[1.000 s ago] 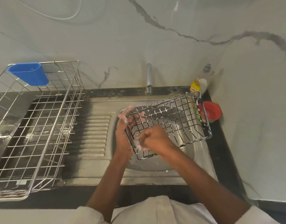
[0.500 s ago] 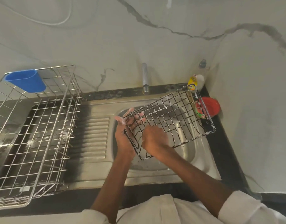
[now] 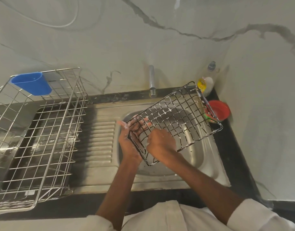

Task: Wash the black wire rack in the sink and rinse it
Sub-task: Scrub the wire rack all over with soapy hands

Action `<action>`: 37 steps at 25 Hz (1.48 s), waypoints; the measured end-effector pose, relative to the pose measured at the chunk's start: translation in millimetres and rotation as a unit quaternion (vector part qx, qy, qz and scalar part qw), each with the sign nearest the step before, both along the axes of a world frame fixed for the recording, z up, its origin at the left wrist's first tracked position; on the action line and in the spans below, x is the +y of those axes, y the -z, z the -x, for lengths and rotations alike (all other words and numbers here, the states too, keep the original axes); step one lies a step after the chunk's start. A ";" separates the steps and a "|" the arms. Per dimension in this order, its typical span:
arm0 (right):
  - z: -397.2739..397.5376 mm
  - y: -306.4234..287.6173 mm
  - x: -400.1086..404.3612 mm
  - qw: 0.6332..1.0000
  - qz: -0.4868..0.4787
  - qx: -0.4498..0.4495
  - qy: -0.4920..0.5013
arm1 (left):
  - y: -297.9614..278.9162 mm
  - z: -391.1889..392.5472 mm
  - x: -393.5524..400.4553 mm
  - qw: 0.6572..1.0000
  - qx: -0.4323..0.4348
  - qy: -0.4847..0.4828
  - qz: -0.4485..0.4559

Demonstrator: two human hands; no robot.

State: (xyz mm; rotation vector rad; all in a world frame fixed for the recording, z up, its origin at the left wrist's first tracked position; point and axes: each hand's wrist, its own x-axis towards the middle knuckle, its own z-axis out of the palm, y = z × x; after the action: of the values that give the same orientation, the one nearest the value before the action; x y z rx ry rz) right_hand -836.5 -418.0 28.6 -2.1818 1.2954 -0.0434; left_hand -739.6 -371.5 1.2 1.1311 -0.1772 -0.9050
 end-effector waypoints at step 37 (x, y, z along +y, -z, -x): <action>11.0 -19.3 -1.0 0.976 -0.094 -0.175 -0.088 | 8.9 0.2 -2.9 0.995 0.092 -0.018 -0.041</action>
State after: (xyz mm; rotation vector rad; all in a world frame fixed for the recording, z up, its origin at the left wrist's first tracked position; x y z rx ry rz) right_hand -847.4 -419.1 47.9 -2.0075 0.8702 -0.2155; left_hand -739.8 -374.4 -7.7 1.1173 0.0311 -0.9853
